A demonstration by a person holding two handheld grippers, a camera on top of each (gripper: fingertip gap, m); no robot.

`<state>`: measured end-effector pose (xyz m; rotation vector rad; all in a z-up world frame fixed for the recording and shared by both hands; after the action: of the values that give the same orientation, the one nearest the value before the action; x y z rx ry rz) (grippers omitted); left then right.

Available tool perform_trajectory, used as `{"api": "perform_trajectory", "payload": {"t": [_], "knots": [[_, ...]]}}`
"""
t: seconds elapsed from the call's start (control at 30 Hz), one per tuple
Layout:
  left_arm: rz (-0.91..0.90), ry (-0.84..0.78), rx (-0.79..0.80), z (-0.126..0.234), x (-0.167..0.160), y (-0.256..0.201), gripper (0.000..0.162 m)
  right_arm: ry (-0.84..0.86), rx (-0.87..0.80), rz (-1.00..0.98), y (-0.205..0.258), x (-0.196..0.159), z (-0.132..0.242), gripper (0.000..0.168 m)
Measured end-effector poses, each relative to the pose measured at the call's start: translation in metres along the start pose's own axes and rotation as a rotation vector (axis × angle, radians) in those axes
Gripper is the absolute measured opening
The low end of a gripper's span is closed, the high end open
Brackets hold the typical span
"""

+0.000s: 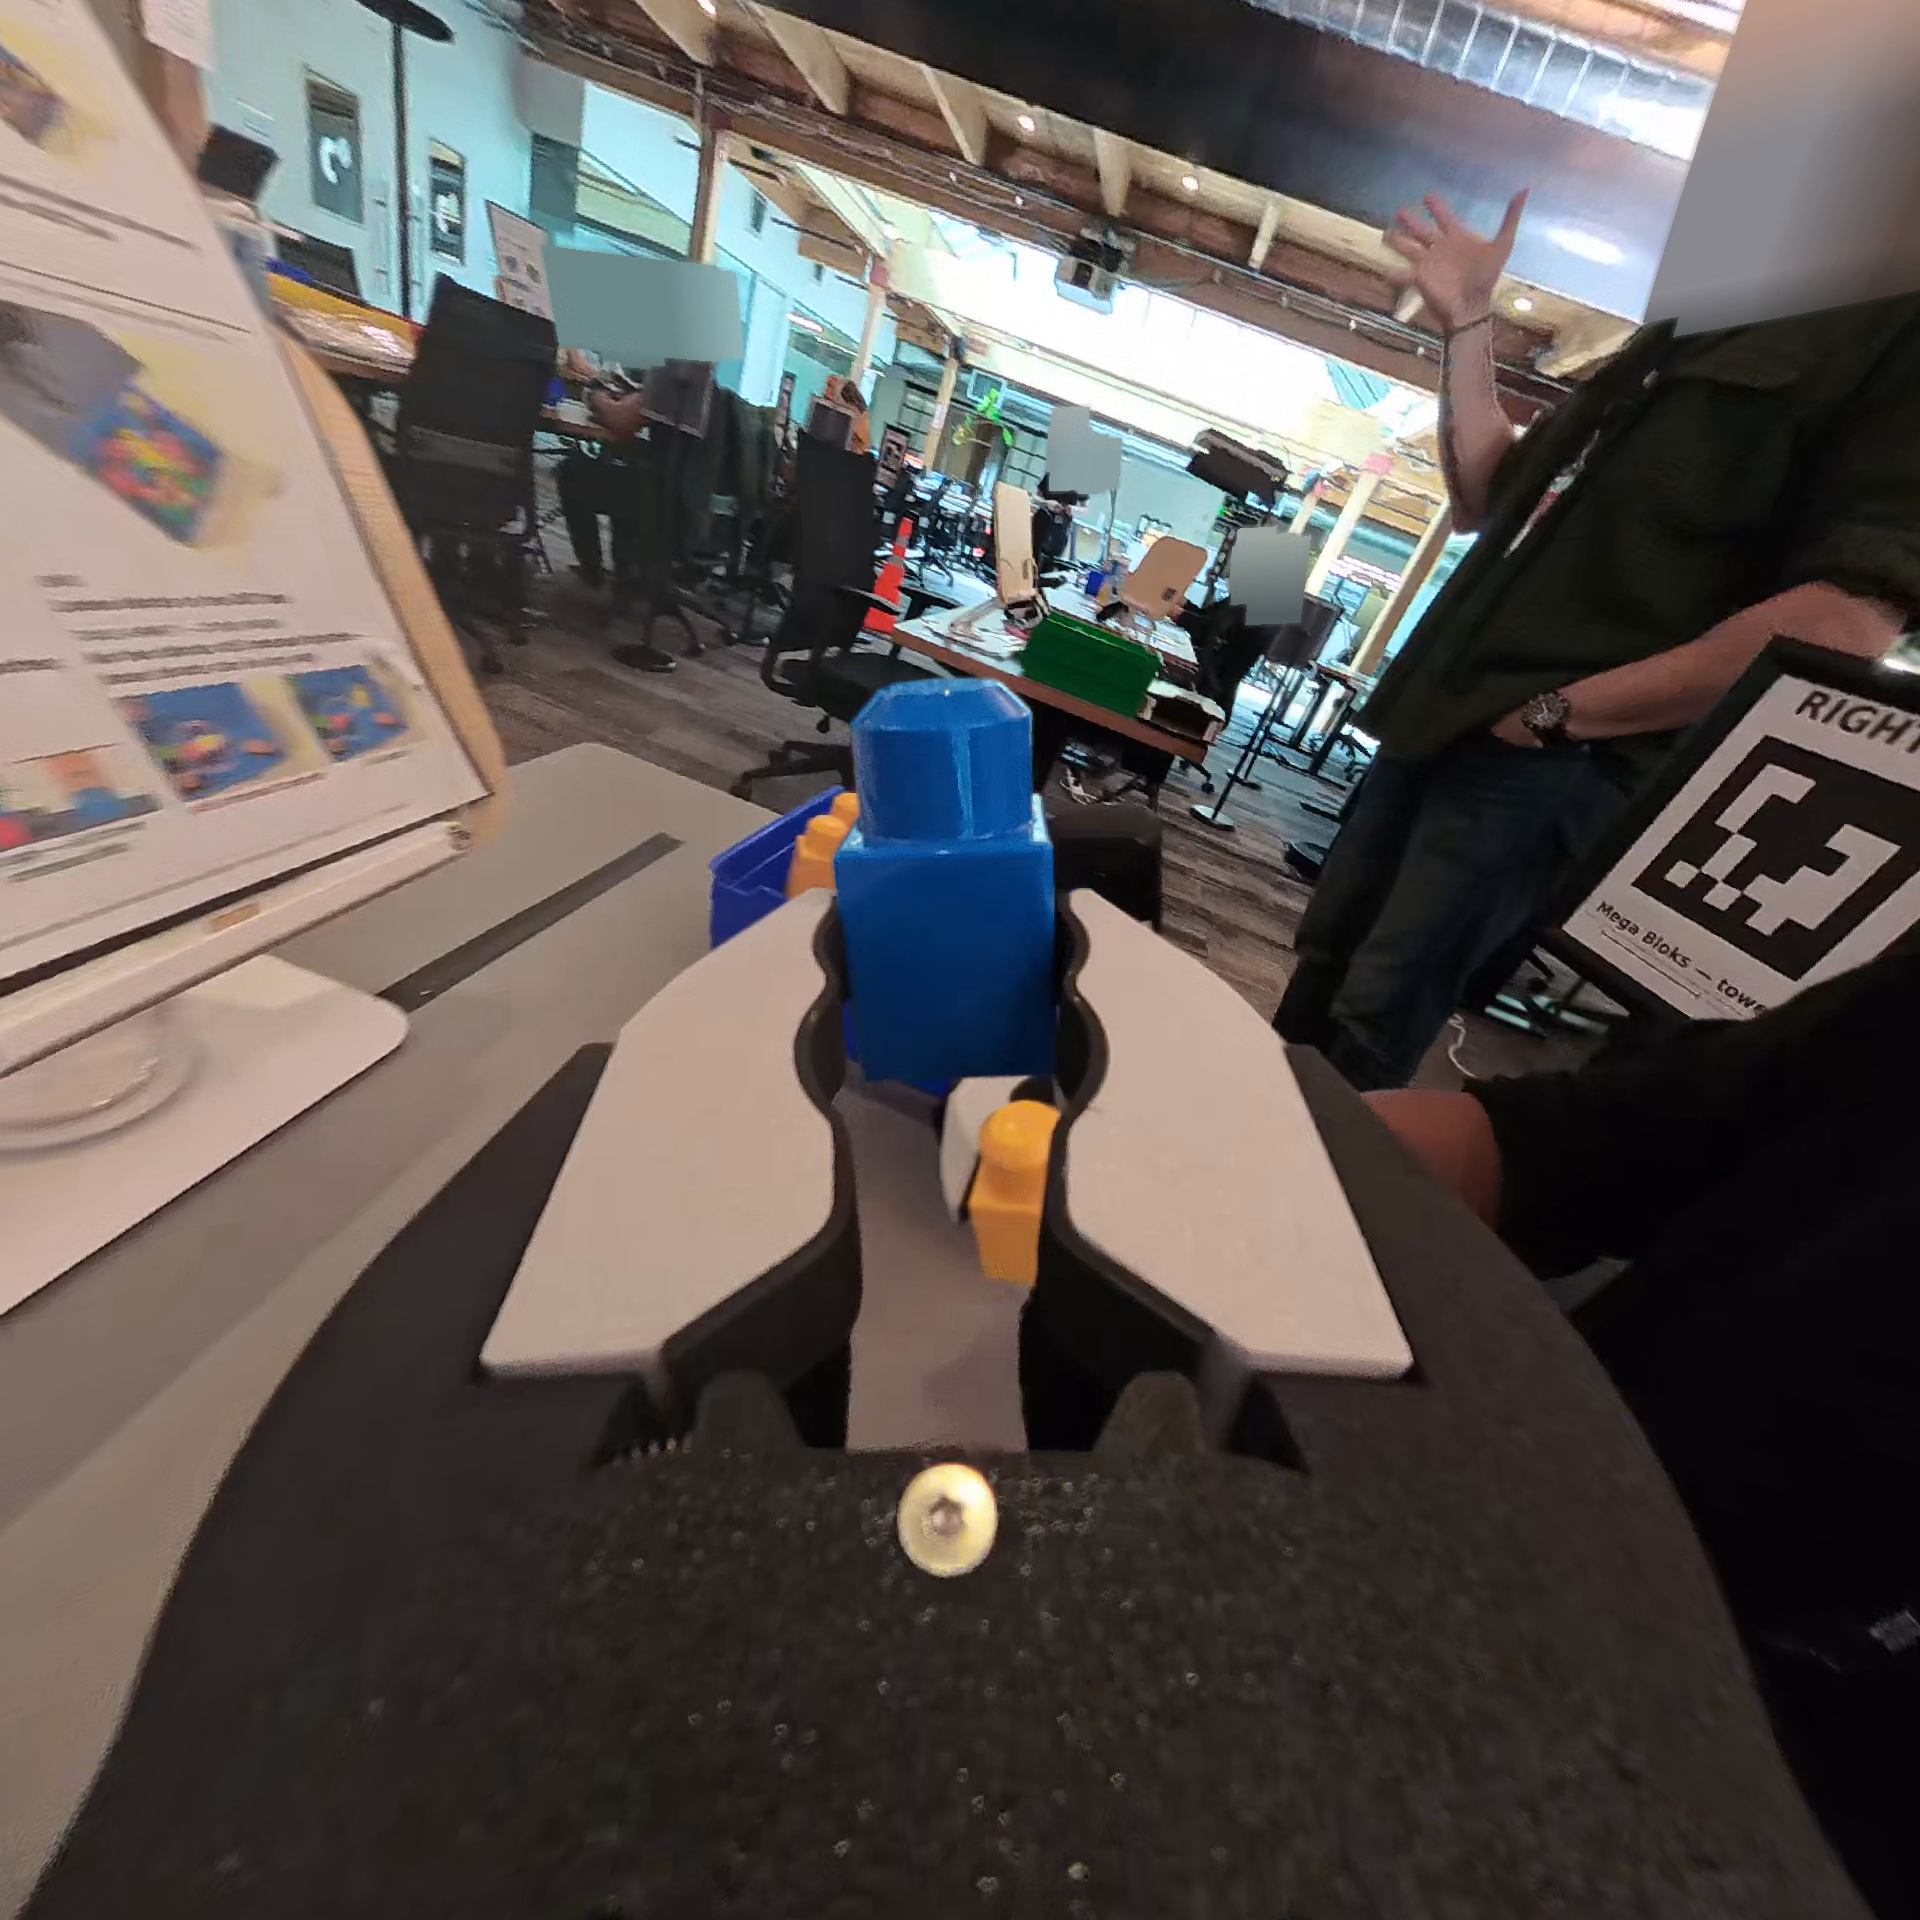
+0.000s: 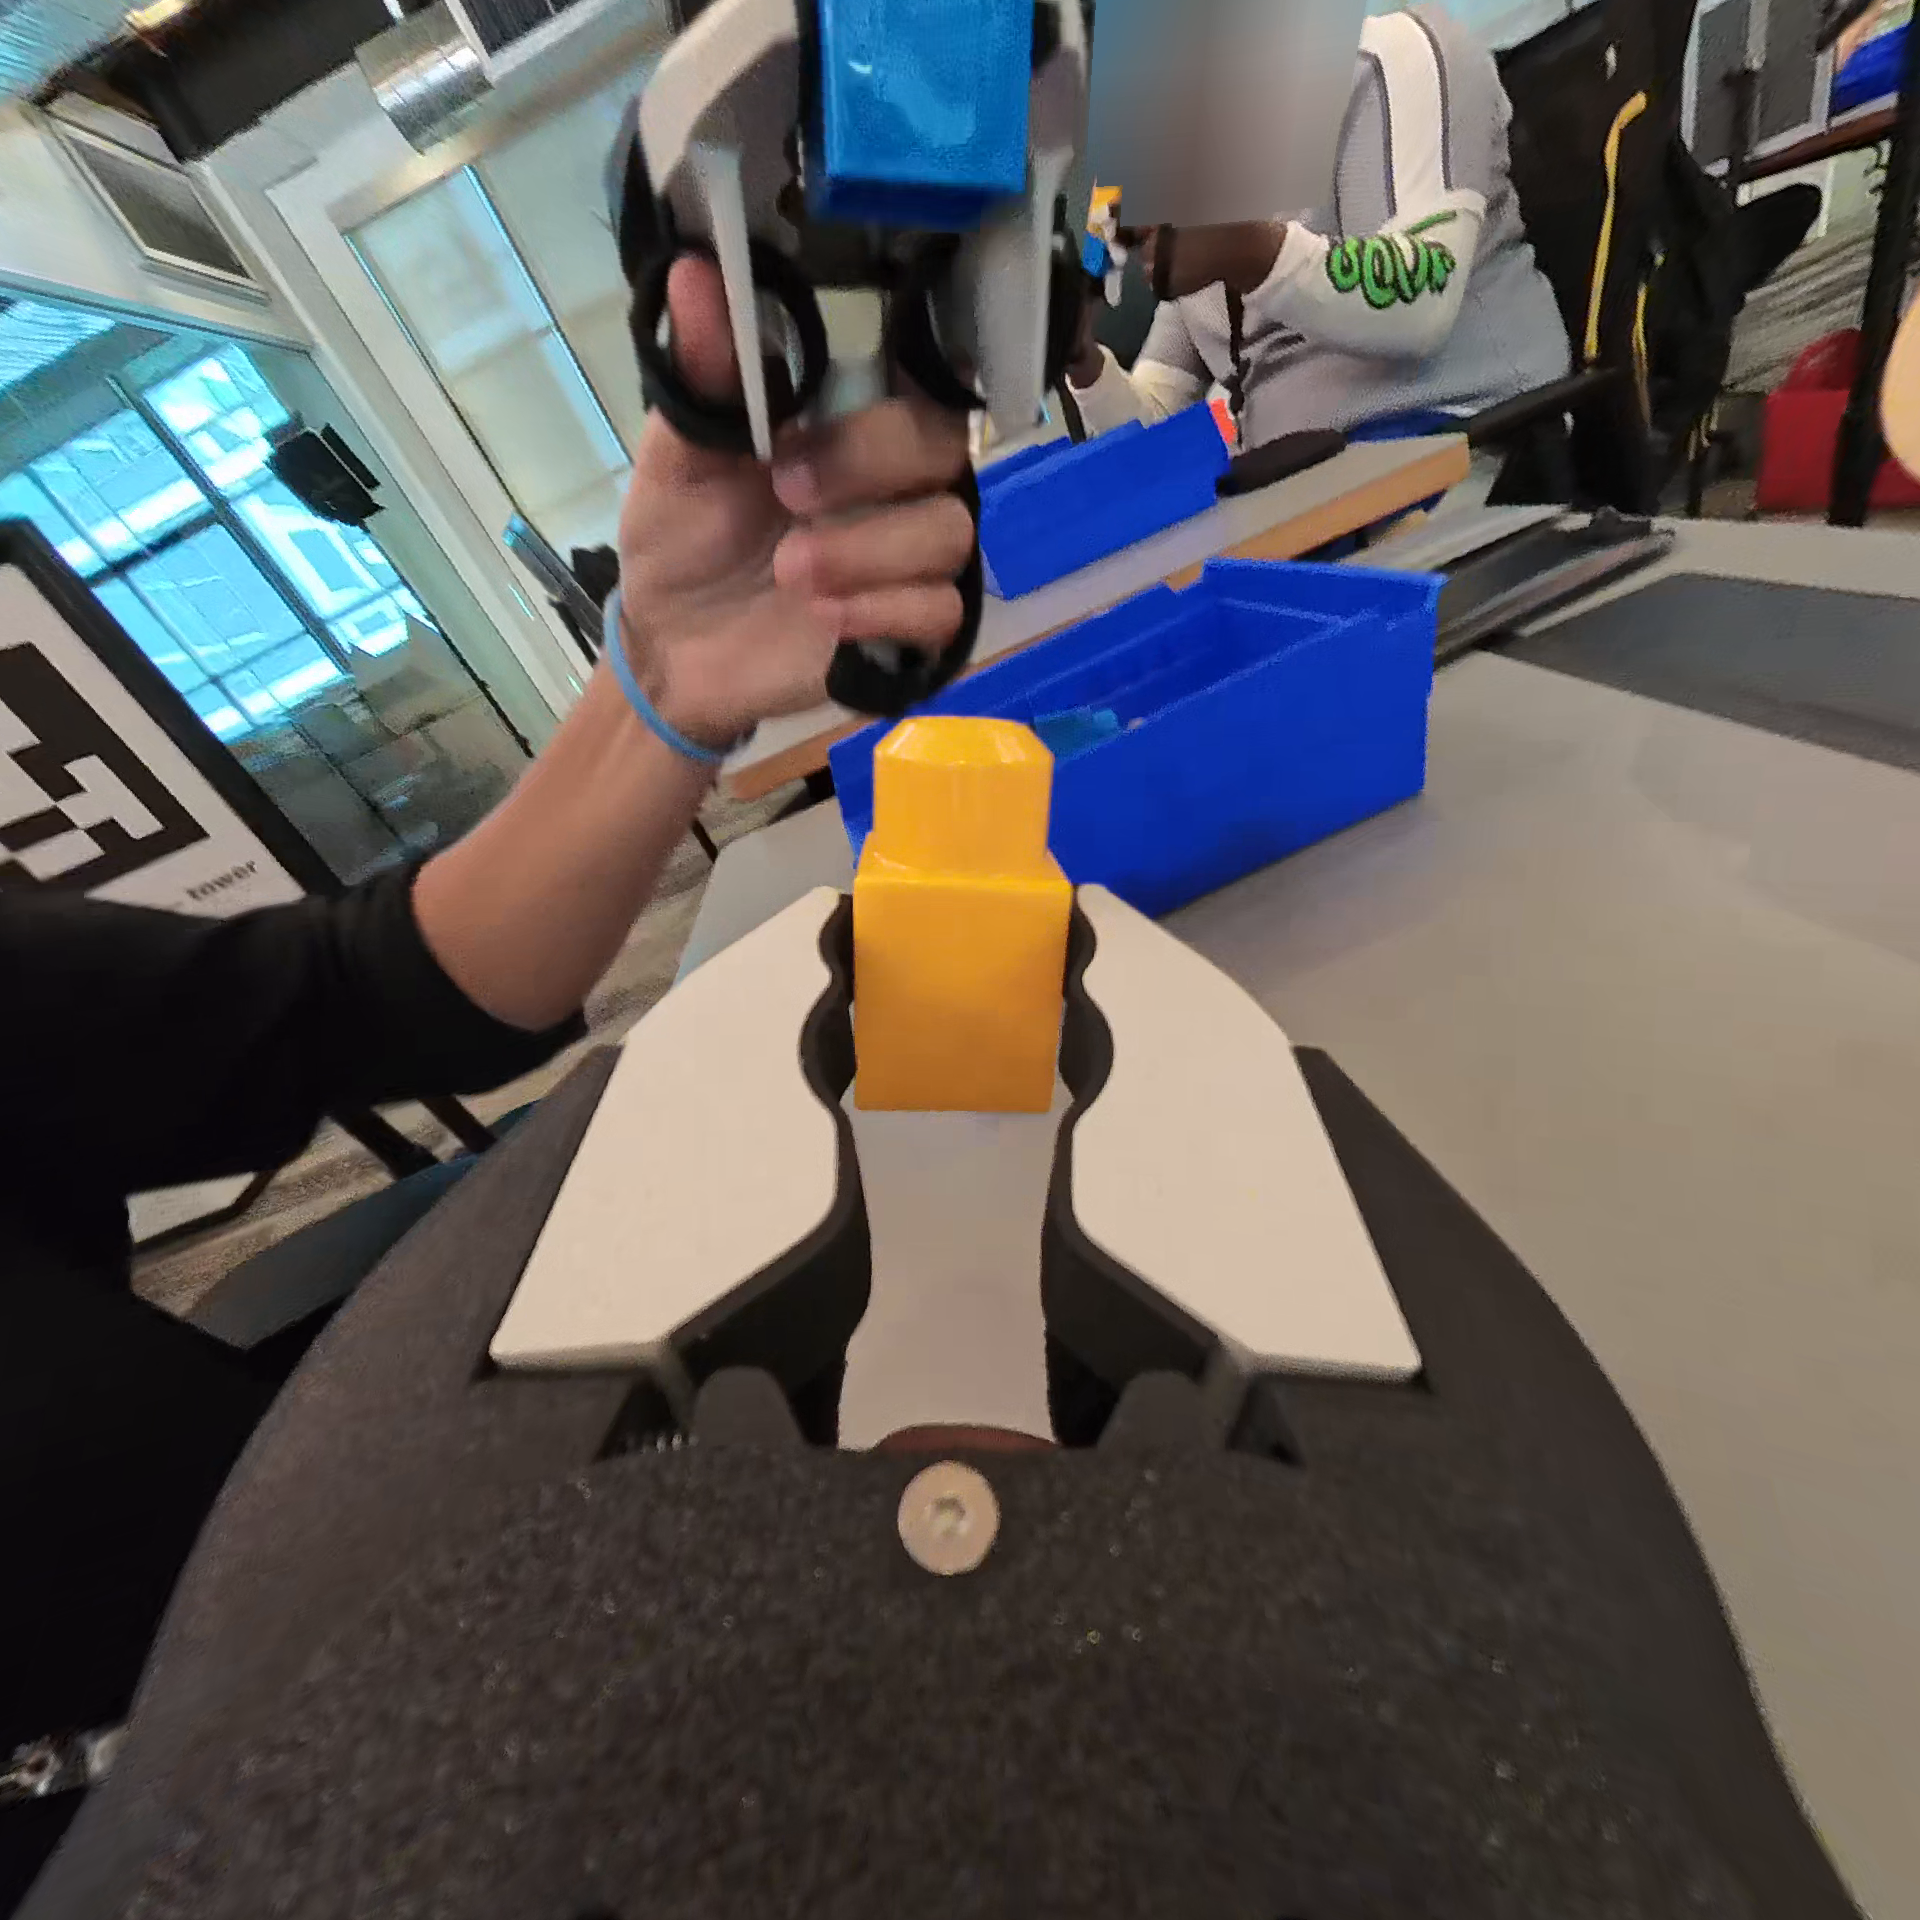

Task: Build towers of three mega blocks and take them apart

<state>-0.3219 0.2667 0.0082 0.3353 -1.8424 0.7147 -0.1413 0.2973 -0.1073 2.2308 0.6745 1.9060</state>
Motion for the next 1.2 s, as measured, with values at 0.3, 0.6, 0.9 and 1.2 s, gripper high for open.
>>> {"api": "perform_trajectory", "payload": {"t": [0.3, 0.6, 0.9, 1.2], "knots": [[0.122, 0.018, -0.086, -0.054, -0.055, -0.004, 0.036, -0.076, 0.044, -0.043, -0.007, 0.025, -0.007, 0.036], [0.183, 0.07, -0.102, -0.062, -0.082, -0.005, 0.036, -0.095, 0.041, -0.045, -0.009, 0.027, 0.006, 0.036], [0.157, 0.189, -0.076, -0.067, -0.085, -0.004, 0.036, -0.101, 0.023, -0.069, -0.012, 0.026, 0.01, 0.036], [0.246, 0.119, -0.091, -0.062, -0.099, 0.001, 0.036, -0.132, 0.044, -0.123, -0.017, 0.026, 0.016, 0.036]]}}
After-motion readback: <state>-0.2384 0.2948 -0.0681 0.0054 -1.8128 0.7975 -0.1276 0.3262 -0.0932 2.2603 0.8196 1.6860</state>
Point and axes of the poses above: each gripper's, where its closed fingertips meet, z back along the fingers, x out of its top, y = z × x across the jaws, the point moved 7 cm from there along z, back along the fingers, and after that the axes turned 12 degrees about -y, right-handed, at the moved point
